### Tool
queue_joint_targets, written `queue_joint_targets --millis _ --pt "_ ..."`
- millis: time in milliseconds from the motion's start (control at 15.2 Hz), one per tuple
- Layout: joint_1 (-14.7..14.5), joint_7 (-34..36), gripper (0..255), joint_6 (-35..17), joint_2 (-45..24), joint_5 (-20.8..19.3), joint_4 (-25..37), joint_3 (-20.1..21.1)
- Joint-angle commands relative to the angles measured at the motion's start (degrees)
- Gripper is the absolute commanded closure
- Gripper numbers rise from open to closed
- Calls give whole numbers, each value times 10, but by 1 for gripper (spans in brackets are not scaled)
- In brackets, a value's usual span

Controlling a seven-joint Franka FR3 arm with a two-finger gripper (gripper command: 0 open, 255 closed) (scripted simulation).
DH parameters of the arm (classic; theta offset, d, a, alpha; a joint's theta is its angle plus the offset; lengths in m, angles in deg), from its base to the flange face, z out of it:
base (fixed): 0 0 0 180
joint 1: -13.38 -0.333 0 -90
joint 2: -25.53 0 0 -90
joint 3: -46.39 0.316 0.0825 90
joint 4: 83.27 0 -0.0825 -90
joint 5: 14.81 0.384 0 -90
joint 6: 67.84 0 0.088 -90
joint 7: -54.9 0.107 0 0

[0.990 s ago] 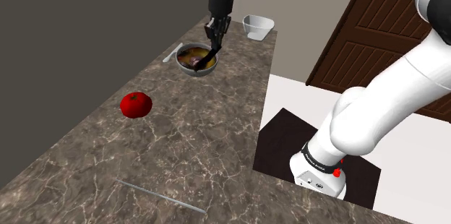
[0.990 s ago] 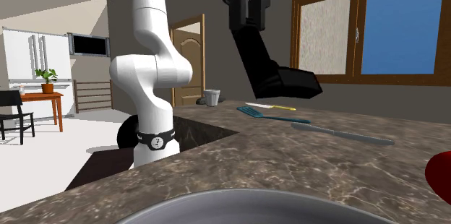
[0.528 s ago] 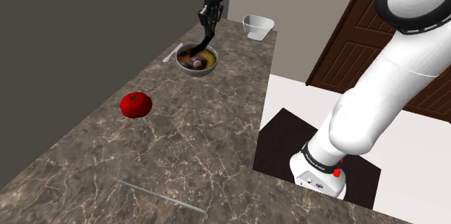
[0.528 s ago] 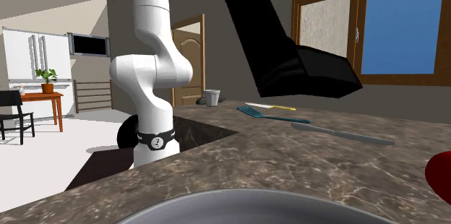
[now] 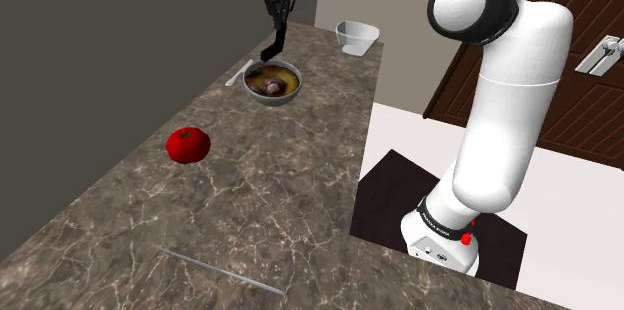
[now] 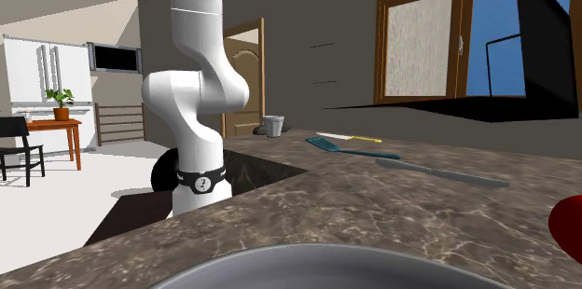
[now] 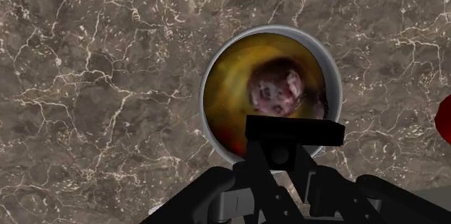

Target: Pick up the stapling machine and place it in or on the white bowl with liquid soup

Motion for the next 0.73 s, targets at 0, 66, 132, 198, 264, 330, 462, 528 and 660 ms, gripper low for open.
queue_joint_targets --millis 0,66,132,198,264,330,462,528,660 --pt "7 -9 255 14 -40 2 53 -3" --pt "7 -9 255 5 -37 2 41 -3" --pt "7 -9 255 -4 -34 2 29 -3" --pt "7 -10 255 -13 -32 2 19 -3" --pt "7 -10 255 -22 -30 2 8 -3" --pt "6 -10 255 -30 -28 1 -3 -3" --pt "6 -10 255 -47 -25 1 -22 -3" --pt "6 -10 255 -56 -24 1 -32 -3" --pt "6 -10 255 -72 -23 1 -50 -3"
